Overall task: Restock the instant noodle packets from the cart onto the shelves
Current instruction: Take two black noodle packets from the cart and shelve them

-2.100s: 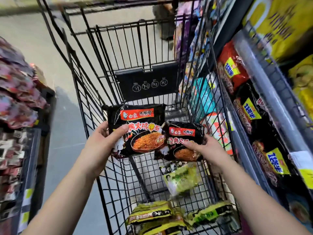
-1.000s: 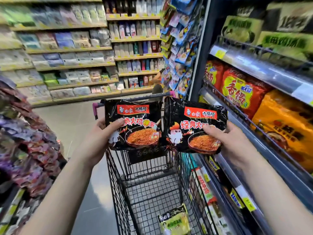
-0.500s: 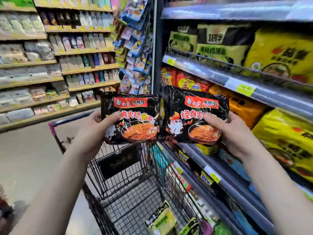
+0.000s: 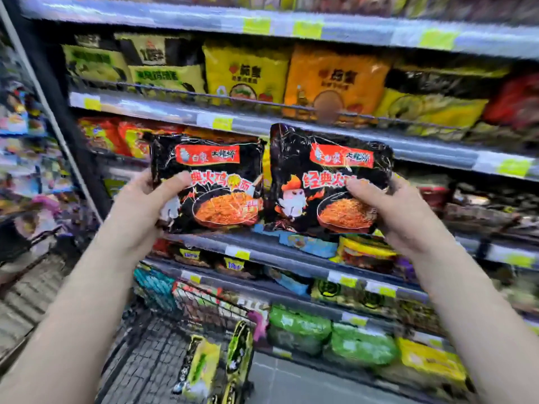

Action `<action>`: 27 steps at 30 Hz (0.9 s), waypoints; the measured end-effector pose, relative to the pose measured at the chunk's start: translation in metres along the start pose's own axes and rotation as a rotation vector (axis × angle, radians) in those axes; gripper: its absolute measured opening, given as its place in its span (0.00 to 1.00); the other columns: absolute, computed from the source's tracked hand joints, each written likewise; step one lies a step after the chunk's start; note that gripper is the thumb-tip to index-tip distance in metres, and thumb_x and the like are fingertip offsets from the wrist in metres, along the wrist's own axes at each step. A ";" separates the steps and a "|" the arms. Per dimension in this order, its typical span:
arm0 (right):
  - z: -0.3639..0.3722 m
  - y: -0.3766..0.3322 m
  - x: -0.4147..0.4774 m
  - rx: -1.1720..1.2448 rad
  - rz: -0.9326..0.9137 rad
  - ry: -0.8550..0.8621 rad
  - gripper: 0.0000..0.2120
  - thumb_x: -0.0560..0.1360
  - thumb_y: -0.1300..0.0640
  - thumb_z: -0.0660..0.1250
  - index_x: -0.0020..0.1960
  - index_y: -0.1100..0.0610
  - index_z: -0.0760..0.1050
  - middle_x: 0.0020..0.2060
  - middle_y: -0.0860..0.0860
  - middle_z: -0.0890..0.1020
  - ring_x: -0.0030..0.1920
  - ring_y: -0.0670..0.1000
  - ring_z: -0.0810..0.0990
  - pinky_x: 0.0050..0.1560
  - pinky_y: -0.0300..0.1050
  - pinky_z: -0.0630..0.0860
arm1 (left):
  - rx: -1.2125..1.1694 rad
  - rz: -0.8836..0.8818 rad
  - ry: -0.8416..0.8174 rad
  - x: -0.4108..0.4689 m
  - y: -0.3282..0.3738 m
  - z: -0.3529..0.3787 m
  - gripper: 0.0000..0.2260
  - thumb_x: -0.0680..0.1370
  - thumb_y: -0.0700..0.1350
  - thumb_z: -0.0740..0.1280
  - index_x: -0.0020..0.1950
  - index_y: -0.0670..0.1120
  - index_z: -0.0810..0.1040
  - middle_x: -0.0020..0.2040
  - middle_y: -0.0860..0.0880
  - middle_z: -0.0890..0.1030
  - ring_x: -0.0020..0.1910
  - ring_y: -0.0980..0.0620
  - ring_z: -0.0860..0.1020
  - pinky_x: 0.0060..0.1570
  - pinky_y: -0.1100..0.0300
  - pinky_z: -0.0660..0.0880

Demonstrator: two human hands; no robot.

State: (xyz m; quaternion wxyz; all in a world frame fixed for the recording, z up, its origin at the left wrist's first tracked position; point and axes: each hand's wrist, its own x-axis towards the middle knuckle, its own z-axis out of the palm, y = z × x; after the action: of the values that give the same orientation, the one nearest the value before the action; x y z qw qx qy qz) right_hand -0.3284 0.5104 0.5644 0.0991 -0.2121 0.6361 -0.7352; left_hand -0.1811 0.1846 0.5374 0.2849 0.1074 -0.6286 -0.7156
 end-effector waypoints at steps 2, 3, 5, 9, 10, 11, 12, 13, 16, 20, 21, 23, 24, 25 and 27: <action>-0.037 -0.013 -0.024 -0.023 -0.024 0.100 0.26 0.57 0.49 0.80 0.53 0.55 0.81 0.45 0.49 0.88 0.45 0.47 0.86 0.46 0.43 0.82 | -0.032 -0.024 -0.062 0.001 -0.004 0.041 0.26 0.60 0.56 0.81 0.54 0.48 0.82 0.50 0.49 0.88 0.47 0.51 0.85 0.45 0.58 0.82; -0.056 -0.019 -0.036 -0.031 -0.038 0.142 0.26 0.57 0.50 0.80 0.53 0.55 0.81 0.46 0.50 0.88 0.46 0.48 0.86 0.48 0.44 0.83 | -0.055 -0.038 -0.094 0.000 -0.004 0.064 0.26 0.60 0.55 0.80 0.54 0.48 0.82 0.48 0.50 0.88 0.44 0.53 0.86 0.42 0.59 0.82; -0.095 -0.033 -0.063 -0.041 -0.065 0.226 0.25 0.58 0.50 0.80 0.54 0.56 0.81 0.47 0.51 0.88 0.46 0.48 0.86 0.50 0.45 0.83 | -0.082 -0.055 -0.179 -0.003 -0.006 0.111 0.25 0.61 0.54 0.79 0.54 0.47 0.81 0.49 0.49 0.88 0.44 0.53 0.86 0.41 0.59 0.81; -0.172 -0.062 -0.119 -0.067 -0.102 0.362 0.28 0.58 0.51 0.80 0.56 0.58 0.80 0.46 0.51 0.88 0.45 0.49 0.86 0.47 0.45 0.82 | -0.088 -0.071 -0.325 -0.017 -0.010 0.204 0.35 0.64 0.54 0.82 0.65 0.40 0.78 0.57 0.42 0.85 0.51 0.46 0.84 0.48 0.54 0.81; -0.191 -0.069 -0.134 -0.071 -0.108 0.398 0.27 0.59 0.51 0.80 0.56 0.58 0.80 0.45 0.51 0.88 0.44 0.49 0.87 0.46 0.45 0.82 | -0.092 -0.072 -0.350 -0.023 -0.011 0.228 0.35 0.65 0.53 0.82 0.66 0.39 0.77 0.56 0.42 0.85 0.52 0.45 0.84 0.48 0.54 0.81; -0.211 -0.075 -0.151 -0.073 -0.116 0.428 0.25 0.61 0.53 0.79 0.56 0.57 0.79 0.44 0.50 0.88 0.43 0.49 0.87 0.44 0.44 0.82 | -0.100 -0.071 -0.373 -0.030 -0.013 0.252 0.34 0.66 0.52 0.82 0.67 0.39 0.77 0.56 0.42 0.85 0.53 0.44 0.83 0.50 0.53 0.80; -0.232 -0.081 -0.169 -0.072 -0.125 0.454 0.22 0.63 0.55 0.78 0.55 0.57 0.79 0.43 0.49 0.88 0.42 0.48 0.87 0.41 0.42 0.82 | -0.104 -0.071 -0.413 -0.039 -0.014 0.278 0.33 0.68 0.51 0.81 0.67 0.39 0.77 0.57 0.43 0.85 0.54 0.44 0.83 0.53 0.51 0.79; -0.253 -0.087 -0.187 -0.070 -0.132 0.478 0.20 0.64 0.56 0.76 0.55 0.56 0.79 0.42 0.48 0.88 0.41 0.47 0.87 0.39 0.42 0.82 | -0.102 -0.074 -0.451 -0.050 -0.016 0.303 0.31 0.69 0.51 0.80 0.67 0.40 0.77 0.58 0.43 0.85 0.56 0.43 0.83 0.55 0.50 0.79; -0.312 -0.103 -0.244 -0.098 -0.140 0.576 0.23 0.65 0.54 0.77 0.58 0.58 0.79 0.43 0.49 0.88 0.42 0.48 0.87 0.37 0.41 0.81 | -0.097 -0.089 -0.568 -0.089 -0.017 0.380 0.24 0.69 0.50 0.78 0.62 0.43 0.80 0.54 0.45 0.87 0.50 0.49 0.86 0.45 0.57 0.83; -0.389 -0.120 -0.320 -0.154 -0.152 0.710 0.31 0.63 0.50 0.80 0.63 0.59 0.79 0.53 0.55 0.87 0.52 0.55 0.87 0.50 0.49 0.82 | -0.104 -0.073 -0.702 -0.154 -0.020 0.483 0.26 0.63 0.54 0.82 0.56 0.45 0.82 0.46 0.49 0.88 0.42 0.54 0.85 0.43 0.59 0.80; -0.408 -0.124 -0.339 -0.158 -0.159 0.740 0.31 0.63 0.50 0.80 0.63 0.59 0.79 0.54 0.56 0.87 0.53 0.56 0.87 0.52 0.51 0.82 | -0.113 -0.080 -0.732 -0.169 -0.023 0.507 0.23 0.63 0.53 0.82 0.52 0.44 0.81 0.41 0.50 0.87 0.38 0.56 0.84 0.40 0.61 0.79; -0.441 -0.132 -0.374 -0.167 -0.154 0.792 0.31 0.63 0.50 0.80 0.63 0.59 0.79 0.54 0.57 0.87 0.54 0.58 0.87 0.55 0.53 0.81 | -0.139 -0.087 -0.784 -0.201 -0.028 0.552 0.23 0.60 0.55 0.81 0.46 0.46 0.79 0.33 0.53 0.85 0.30 0.60 0.81 0.30 0.67 0.75; -0.457 -0.134 -0.391 -0.173 -0.152 0.819 0.32 0.63 0.50 0.81 0.64 0.59 0.79 0.54 0.57 0.87 0.54 0.58 0.87 0.55 0.53 0.81 | -0.142 -0.098 -0.809 -0.217 -0.030 0.574 0.24 0.58 0.58 0.81 0.47 0.47 0.80 0.35 0.53 0.85 0.32 0.59 0.82 0.29 0.67 0.75; -0.472 -0.136 -0.408 -0.175 -0.153 0.847 0.32 0.63 0.50 0.81 0.63 0.59 0.79 0.54 0.57 0.87 0.54 0.58 0.87 0.53 0.53 0.82 | -0.143 -0.114 -0.828 -0.230 -0.033 0.594 0.26 0.56 0.59 0.82 0.48 0.48 0.81 0.38 0.53 0.86 0.35 0.58 0.83 0.31 0.65 0.76; -0.498 -0.140 -0.437 -0.178 -0.148 0.893 0.32 0.62 0.51 0.81 0.63 0.59 0.79 0.53 0.57 0.87 0.53 0.58 0.87 0.51 0.52 0.82 | -0.160 -0.124 -0.855 -0.252 -0.039 0.629 0.33 0.54 0.63 0.83 0.50 0.47 0.80 0.39 0.52 0.85 0.37 0.57 0.83 0.32 0.63 0.74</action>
State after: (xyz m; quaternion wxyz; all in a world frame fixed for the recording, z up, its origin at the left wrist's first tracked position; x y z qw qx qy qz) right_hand -0.1401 1.1608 0.5697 -0.2560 0.0732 0.6604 -0.7021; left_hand -0.3088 0.8506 0.5659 -0.0372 -0.1832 -0.6250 -0.7579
